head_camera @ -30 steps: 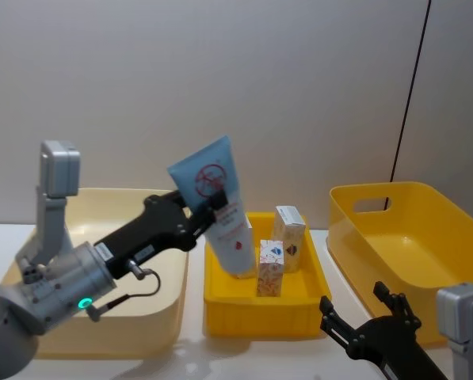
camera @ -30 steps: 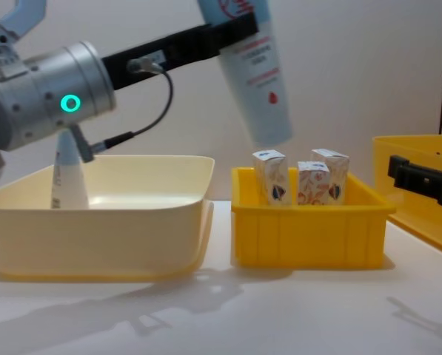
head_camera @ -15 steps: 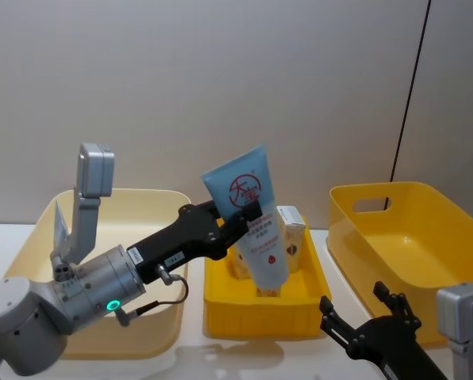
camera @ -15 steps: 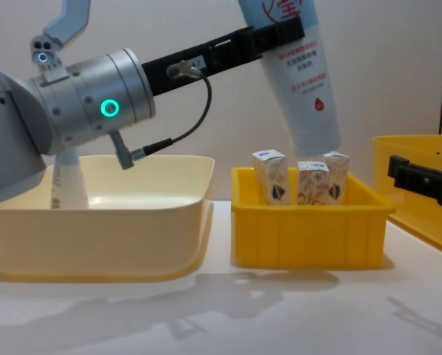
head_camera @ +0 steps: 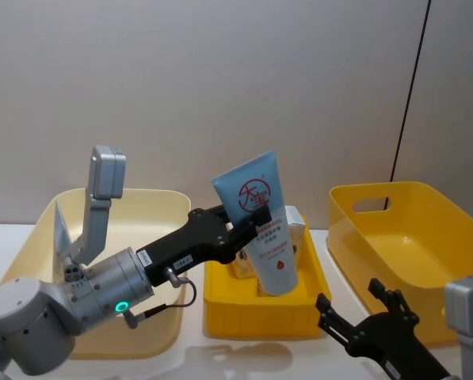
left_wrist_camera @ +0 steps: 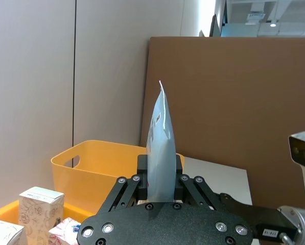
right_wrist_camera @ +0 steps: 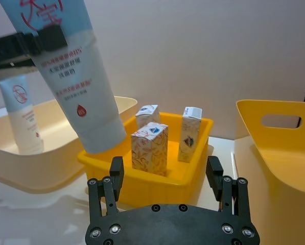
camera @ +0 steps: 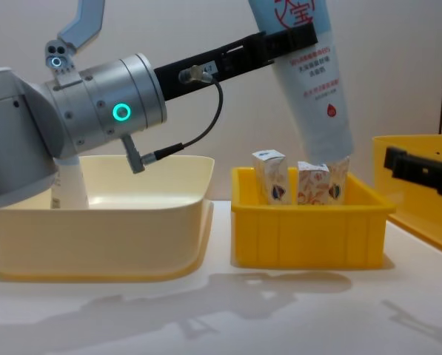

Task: Bimanual collaborative sorting of washing and personal care products

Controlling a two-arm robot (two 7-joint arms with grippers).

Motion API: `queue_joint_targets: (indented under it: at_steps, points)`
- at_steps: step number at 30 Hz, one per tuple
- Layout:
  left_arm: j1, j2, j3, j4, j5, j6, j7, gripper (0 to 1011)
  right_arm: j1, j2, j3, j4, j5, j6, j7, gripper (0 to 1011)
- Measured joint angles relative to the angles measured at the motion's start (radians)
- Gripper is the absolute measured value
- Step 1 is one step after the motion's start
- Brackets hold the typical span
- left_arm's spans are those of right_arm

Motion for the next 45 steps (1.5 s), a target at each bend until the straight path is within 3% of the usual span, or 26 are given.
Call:
queue_joint_targets:
  at_steps: [11, 21, 33, 45]
  points:
    - [-0.004, -0.002, 0.005, 0.007, -0.003, 0.002, -0.003, 255, 0.060, 0.025, 0.015, -0.020, 0.105, 0.076, 0.106, 1001]
    - [-0.005, -0.003, 0.007, 0.009, -0.004, 0.003, -0.004, 255, 0.156, 0.049, -0.011, 0.013, 0.151, 0.135, 0.188, 1001]
    - [-0.006, -0.004, 0.009, 0.010, -0.004, 0.003, -0.005, 255, 0.258, 0.078, -0.068, 0.060, 0.154, 0.204, 0.244, 1001]
    - [-0.006, -0.004, 0.009, 0.010, -0.004, 0.003, -0.005, 255, 0.352, 0.104, -0.147, 0.115, 0.108, 0.252, 0.277, 1001]
